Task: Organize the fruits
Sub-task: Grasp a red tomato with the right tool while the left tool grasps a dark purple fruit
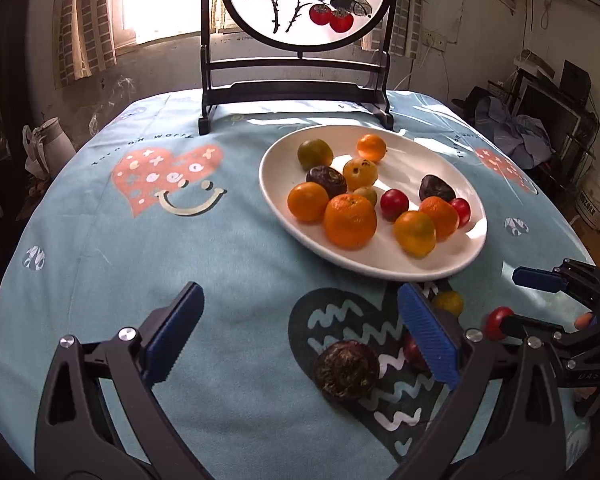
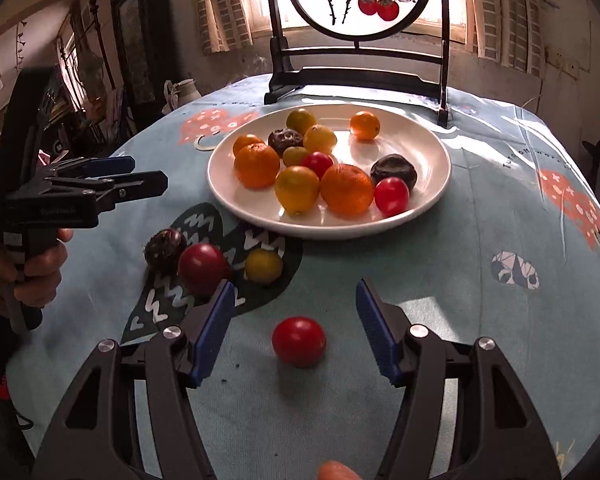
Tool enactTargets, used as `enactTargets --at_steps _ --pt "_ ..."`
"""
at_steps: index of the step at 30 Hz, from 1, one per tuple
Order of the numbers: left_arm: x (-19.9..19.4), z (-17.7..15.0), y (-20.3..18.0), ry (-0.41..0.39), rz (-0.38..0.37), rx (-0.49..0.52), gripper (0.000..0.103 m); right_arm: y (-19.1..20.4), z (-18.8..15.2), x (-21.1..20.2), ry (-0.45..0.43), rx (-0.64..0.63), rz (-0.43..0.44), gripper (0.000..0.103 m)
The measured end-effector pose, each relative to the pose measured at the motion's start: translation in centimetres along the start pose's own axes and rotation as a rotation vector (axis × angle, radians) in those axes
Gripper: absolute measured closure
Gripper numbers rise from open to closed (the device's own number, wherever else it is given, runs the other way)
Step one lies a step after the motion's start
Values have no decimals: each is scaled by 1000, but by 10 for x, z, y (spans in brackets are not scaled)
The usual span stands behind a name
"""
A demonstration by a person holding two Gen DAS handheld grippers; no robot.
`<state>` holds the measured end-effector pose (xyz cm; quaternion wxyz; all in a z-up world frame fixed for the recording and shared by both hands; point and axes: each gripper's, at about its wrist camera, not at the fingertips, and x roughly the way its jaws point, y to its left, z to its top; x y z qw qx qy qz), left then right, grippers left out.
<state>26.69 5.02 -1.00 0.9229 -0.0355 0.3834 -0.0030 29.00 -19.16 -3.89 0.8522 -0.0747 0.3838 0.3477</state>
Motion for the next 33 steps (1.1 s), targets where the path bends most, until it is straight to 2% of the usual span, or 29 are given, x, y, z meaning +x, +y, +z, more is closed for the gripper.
enactTargets --at_steps 7,20,22,24,27,29,30,32,33 --pt "6 -19 11 72 11 -35 4 11 -10 11 72 -39 -19 40" --pt "3 -20 6 65 39 4 4 9 -13 14 94 -33 -36 41" --pt "4 -20 6 70 42 7 4 9 -13 14 95 -33 -38 45" --pt "4 -20 6 70 44 9 4 8 -13 14 99 -33 -42 57" --pt "4 -20 6 66 43 13 4 6 -15 16 110 -31 -50 69" --pt "4 -21 5 65 28 27 4 4 -15 14 103 -18 -46 71" --pt "5 -22 2 77 -4 50 4 2 -14 13 97 -4 -30 71" --pt "8 -27 -8 103 -77 134 4 1 -14 10 87 13 -4 71" --pt "8 -30 -16 93 -77 190 4 2 -14 10 87 12 -2 71"
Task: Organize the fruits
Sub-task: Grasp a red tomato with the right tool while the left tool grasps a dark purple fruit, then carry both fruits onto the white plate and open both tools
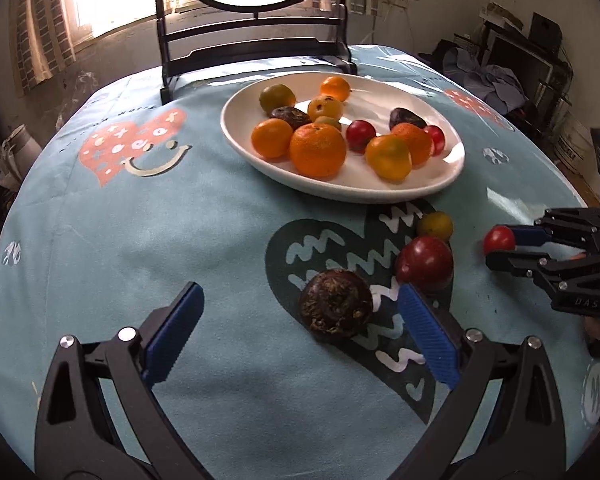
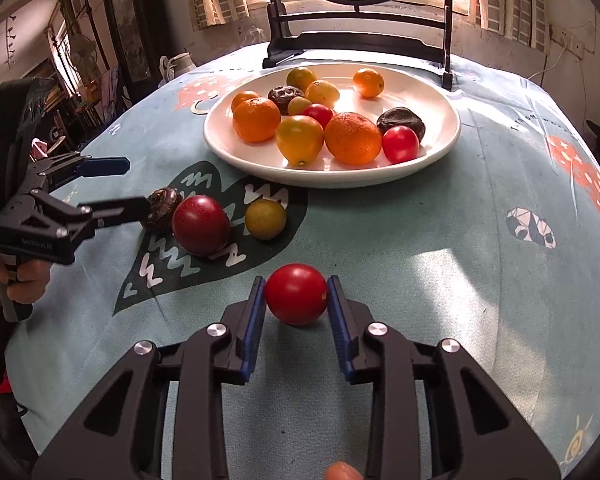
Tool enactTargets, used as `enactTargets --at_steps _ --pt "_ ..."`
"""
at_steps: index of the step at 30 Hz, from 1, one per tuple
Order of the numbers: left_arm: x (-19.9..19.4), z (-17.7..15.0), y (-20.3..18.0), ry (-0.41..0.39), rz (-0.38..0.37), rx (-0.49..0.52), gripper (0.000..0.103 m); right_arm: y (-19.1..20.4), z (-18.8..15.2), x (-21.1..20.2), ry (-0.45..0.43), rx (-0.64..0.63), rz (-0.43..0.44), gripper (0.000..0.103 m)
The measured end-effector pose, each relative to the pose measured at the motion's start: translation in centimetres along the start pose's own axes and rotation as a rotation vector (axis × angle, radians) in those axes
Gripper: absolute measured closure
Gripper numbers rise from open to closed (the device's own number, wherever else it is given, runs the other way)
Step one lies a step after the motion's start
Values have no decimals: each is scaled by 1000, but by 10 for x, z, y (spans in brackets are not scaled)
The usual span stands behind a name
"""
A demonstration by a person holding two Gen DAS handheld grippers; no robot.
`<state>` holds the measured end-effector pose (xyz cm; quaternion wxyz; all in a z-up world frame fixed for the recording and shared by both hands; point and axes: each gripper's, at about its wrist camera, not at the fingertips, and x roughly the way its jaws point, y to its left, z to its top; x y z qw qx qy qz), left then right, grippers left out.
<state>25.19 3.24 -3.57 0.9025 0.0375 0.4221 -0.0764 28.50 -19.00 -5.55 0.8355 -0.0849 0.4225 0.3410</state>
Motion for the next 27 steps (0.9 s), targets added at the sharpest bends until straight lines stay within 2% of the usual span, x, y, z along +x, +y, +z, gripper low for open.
enactTargets --at_steps 2,4,6,11,20,23,27 --pt "-1 -5 -17 -33 61 116 4 2 0 2 7 -4 -4 71" --pt "-2 -7 -26 -44 54 158 5 2 -1 4 15 -1 -3 71" --pt "1 -8 -28 -33 28 166 12 2 -1 4 17 1 -6 71" --pt "13 -9 -26 6 22 164 36 1 -1 4 17 4 -10 71" --pt "18 -10 -25 17 6 159 42 1 -1 5 17 3 -12 71" --pt "18 -10 -23 26 -38 140 53 0 -1 5 18 8 -8 71" --pt "17 -11 -27 20 -39 157 59 0 -1 4 18 8 -8 71"
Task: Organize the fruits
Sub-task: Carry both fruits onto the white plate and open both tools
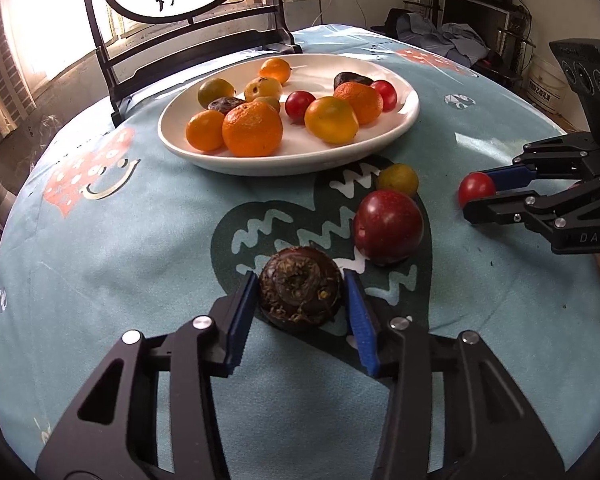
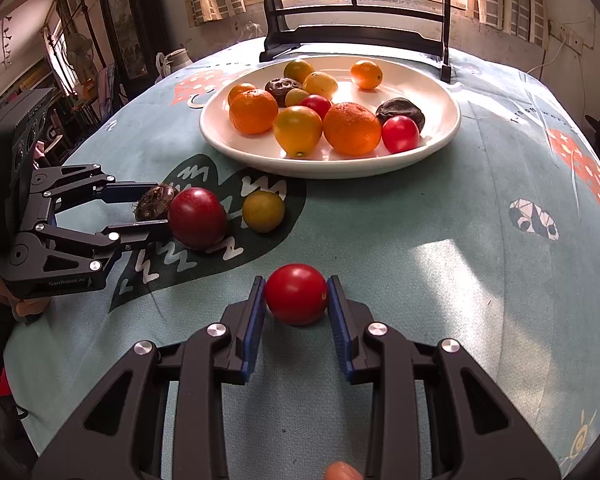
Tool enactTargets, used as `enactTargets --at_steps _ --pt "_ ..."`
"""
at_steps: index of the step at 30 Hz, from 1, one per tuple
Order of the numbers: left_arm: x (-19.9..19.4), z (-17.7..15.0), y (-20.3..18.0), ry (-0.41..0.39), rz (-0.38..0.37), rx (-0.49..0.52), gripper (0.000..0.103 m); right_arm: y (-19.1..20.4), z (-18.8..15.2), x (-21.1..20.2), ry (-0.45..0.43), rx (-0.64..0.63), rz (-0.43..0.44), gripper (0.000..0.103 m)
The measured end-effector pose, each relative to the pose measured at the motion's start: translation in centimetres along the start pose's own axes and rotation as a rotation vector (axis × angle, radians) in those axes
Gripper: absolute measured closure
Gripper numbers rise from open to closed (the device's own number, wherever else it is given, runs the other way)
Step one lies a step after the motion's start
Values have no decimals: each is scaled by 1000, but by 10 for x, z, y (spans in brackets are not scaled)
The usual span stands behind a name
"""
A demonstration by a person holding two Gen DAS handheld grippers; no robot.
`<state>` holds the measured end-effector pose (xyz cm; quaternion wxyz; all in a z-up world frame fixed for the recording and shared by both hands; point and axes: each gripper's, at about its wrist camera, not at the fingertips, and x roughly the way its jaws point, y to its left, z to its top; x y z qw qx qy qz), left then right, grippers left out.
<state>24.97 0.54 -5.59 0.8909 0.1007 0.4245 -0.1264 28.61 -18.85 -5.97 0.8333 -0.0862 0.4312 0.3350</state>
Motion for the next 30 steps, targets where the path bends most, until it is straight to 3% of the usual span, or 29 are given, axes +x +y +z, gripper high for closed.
enactTargets --at_steps 10,14,17,20,22,26,29,30 --pt "-3 1 10 9 -22 -79 59 1 -1 -6 -21 5 22 71" --pt "-19 9 18 -49 -21 -131 59 1 6 -21 -118 14 81 70" --pt "-25 30 27 -99 -38 -179 59 -4 25 -29 -221 53 86 70" --pt "-23 60 32 -165 28 -189 59 -15 51 -24 -297 112 65 70" --pt "-17 79 38 -196 44 -215 59 -22 68 -15 -316 138 45 70" --pt "8 108 43 -185 42 -231 59 -36 92 6 -329 169 -12 70" --pt "24 122 45 -178 61 -233 59 -47 101 20 -317 193 1 70" --pt "28 125 48 -174 56 -243 59 -49 103 22 -315 192 -1 65"
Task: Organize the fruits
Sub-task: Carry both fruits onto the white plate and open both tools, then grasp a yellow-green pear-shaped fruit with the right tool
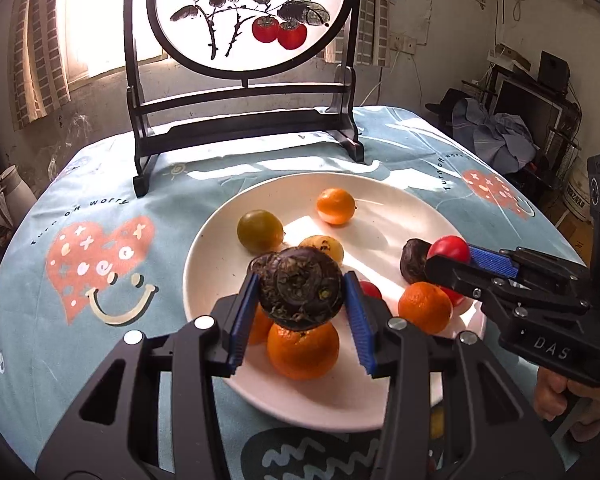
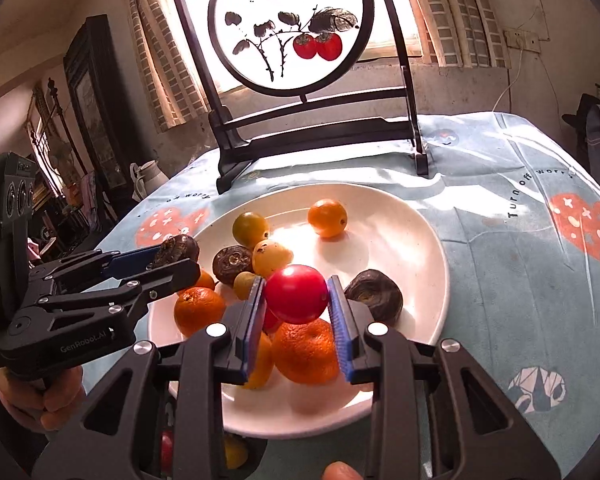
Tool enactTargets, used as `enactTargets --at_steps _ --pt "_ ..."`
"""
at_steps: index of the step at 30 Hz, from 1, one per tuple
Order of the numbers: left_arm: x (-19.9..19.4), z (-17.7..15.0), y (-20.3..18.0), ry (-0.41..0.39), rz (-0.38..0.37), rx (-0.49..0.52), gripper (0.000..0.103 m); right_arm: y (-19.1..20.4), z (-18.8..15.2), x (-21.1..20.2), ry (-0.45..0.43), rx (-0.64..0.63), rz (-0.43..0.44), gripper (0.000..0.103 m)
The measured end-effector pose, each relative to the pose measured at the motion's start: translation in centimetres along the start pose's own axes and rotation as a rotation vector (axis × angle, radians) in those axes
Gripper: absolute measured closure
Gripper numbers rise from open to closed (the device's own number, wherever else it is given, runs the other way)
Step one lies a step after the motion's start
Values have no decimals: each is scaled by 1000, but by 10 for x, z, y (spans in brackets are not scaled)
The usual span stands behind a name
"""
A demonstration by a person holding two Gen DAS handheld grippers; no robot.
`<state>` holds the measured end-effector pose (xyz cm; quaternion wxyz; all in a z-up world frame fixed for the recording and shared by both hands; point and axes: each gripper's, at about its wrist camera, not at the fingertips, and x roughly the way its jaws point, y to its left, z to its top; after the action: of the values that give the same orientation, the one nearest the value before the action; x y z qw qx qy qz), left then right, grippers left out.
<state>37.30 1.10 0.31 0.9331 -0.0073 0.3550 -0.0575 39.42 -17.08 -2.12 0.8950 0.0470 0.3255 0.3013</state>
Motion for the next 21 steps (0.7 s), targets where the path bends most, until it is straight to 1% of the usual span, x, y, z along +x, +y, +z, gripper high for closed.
enactTargets --at_steps 1,2,3,4,5,6,8,10,14,16,17,19,20,21 --pt "4 2 2 5 3 -14 58 -1 1 1 -6 -3 -3 61" --pt "4 4 4 -1 10 -29 46 -2 1 1 -13 -4 -3 56" --pt "2 4 7 -12 17 -42 39 -2 2 -1 -17 -1 -3 49" --pt "-3 3 8 -27 28 -54 23 -2 2 -4 -23 0 -4 47" --pt "-10 2 10 -45 39 -63 17 -1 2 -8 -31 -3 -2 46" --pt "-18 0 11 -59 44 -67 16 1 2 -14 -39 -8 2 45" --pt "-33 -4 14 -75 58 -70 9 7 0 -28 -59 -18 9 44" --pt "-47 -14 19 -85 81 -98 6 12 -6 -40 -67 -24 18 44" --pt "-63 -43 33 -48 77 -159 5 28 -26 -56 -41 -65 25 44" --pt "-67 -62 37 -28 91 -165 5 36 -38 -58 -15 -95 2 44" --pt "-69 -71 38 -20 109 -158 5 40 -43 -58 4 -115 -23 44" --pt "-70 -87 40 1 173 -127 5 42 -51 -56 30 -141 -66 44" --pt "-71 -92 42 14 198 -113 5 42 -54 -54 49 -145 -74 44" --pt "-72 -96 44 24 208 -109 5 42 -56 -52 69 -145 -76 44"
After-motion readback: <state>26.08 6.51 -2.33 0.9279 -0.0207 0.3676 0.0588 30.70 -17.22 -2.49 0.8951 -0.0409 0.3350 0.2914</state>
